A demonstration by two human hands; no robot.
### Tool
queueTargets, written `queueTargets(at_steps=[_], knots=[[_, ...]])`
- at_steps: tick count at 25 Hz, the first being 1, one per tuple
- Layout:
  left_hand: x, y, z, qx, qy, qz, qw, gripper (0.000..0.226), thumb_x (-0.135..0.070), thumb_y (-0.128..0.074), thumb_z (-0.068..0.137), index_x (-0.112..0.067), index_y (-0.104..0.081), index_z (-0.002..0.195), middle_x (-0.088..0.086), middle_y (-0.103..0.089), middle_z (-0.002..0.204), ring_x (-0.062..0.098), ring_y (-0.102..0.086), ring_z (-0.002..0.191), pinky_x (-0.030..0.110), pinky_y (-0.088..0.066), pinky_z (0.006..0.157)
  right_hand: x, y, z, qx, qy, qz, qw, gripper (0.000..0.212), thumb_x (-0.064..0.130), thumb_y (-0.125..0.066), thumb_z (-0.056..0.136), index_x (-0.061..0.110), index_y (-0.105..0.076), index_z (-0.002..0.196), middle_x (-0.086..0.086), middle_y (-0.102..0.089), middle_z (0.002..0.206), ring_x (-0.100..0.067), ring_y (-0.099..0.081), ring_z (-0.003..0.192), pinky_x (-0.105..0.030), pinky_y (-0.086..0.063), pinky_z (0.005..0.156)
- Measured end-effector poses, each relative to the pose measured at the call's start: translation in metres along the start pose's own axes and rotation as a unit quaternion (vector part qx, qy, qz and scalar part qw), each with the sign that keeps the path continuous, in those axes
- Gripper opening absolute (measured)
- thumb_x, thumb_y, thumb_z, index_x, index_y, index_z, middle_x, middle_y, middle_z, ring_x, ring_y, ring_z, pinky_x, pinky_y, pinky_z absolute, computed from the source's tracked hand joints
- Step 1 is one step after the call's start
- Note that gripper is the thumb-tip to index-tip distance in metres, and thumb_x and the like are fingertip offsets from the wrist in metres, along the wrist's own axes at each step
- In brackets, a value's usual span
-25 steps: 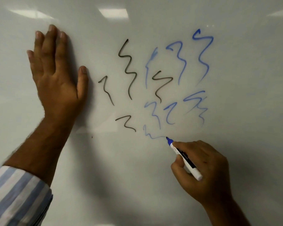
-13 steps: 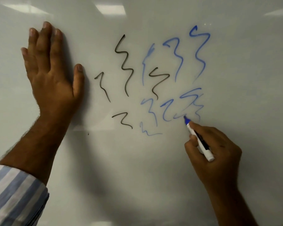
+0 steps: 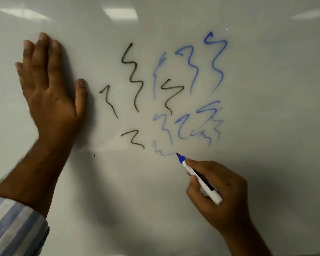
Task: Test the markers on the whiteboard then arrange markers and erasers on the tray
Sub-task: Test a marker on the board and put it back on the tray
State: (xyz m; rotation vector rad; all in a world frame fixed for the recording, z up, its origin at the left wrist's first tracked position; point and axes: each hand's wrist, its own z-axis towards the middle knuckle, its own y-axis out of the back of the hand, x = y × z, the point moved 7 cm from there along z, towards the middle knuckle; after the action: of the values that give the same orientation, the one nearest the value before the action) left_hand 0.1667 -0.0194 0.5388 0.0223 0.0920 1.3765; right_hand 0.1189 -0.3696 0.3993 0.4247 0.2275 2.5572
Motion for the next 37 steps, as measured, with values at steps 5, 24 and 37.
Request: queueTargets(at_steps=[5,24,37], knots=[[-0.002,0.002,-0.002,0.007,0.006,0.005,1.000,0.068,-0.042,-0.043,0.109,-0.011,-0.025,0.167,0.010,-0.020,0.175,0.032,-0.011,0.164,0.054,-0.007,0.133,0.042,-0.011,0.090,-0.040,0.098,0.019,0.994,0.016,0.015,-0.073,0.095,0.004,-0.080,0.103,-0.002,-0.077,0.089,-0.018,-0.070,0.074,-0.032,-0.057,0.067],[-0.001,0.003,0.002,-0.006,0.003,0.043,0.999,0.072,-0.041,-0.049,0.104,-0.011,-0.030,0.166,0.009,-0.024,0.174,0.030,-0.015,0.164,0.054,-0.013,0.132,0.062,-0.020,0.194,-0.018,0.152,-0.060,0.986,0.007,0.014,-0.075,0.088,0.014,-0.082,0.088,0.000,-0.074,0.077,-0.018,-0.066,0.067,-0.036,-0.053,0.063],[0.000,0.004,0.001,-0.012,0.003,0.025,1.000,0.071,-0.040,-0.051,0.104,-0.011,-0.031,0.165,0.008,-0.025,0.174,0.028,-0.015,0.164,0.056,-0.015,0.132,0.087,-0.086,0.148,0.079,0.236,-0.069,0.966,0.025,0.026,-0.068,0.098,0.011,-0.080,0.115,0.000,-0.077,0.093,-0.014,-0.069,0.076,-0.026,-0.060,0.071]])
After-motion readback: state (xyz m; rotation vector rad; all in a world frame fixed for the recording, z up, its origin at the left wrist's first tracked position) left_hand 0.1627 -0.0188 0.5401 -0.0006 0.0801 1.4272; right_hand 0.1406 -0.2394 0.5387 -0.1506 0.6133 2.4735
